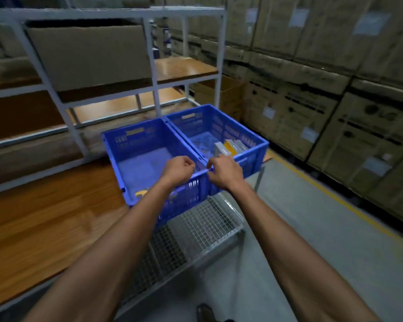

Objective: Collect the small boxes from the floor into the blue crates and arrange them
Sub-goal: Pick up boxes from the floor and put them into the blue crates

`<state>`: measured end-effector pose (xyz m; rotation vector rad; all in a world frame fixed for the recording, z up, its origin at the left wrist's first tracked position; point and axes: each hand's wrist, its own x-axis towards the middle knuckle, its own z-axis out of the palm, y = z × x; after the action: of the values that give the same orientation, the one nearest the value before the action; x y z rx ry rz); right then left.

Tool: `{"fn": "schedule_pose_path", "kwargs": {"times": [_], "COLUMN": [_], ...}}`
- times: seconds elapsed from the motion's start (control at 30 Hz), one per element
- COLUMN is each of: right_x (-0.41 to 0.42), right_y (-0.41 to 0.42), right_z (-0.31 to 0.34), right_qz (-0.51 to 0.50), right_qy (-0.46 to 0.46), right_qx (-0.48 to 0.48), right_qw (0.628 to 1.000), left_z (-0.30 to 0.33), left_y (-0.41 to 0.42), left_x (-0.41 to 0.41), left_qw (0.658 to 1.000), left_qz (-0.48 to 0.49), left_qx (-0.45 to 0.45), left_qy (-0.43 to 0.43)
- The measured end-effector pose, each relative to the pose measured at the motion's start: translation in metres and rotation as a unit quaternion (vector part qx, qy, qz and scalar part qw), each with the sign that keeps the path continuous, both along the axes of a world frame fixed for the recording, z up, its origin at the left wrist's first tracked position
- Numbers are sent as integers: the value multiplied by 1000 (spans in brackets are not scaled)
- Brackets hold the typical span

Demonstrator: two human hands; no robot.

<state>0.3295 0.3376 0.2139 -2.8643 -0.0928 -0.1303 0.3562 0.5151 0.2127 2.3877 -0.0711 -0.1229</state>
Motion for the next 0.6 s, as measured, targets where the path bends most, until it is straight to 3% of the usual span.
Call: {"fn": "schedule_pose_path", "kwargs": {"times": [0.3, 0.6], "right_x": [-223, -495], "right_y": [-100, -200], "right_z": [-36, -80], "right_qz": [-229, -452], "right_qy": [-13, 5], "right_qx": [31, 60], "right_qw": [973, 890], "left_z": [-32, -58], "left_y": [-119, -272], "left_x": [-144, -345], "left_qw": [981, 904], "left_qz": [-192, -427], "left_qx": [-2, 34], "left_qy": [25, 13]}}
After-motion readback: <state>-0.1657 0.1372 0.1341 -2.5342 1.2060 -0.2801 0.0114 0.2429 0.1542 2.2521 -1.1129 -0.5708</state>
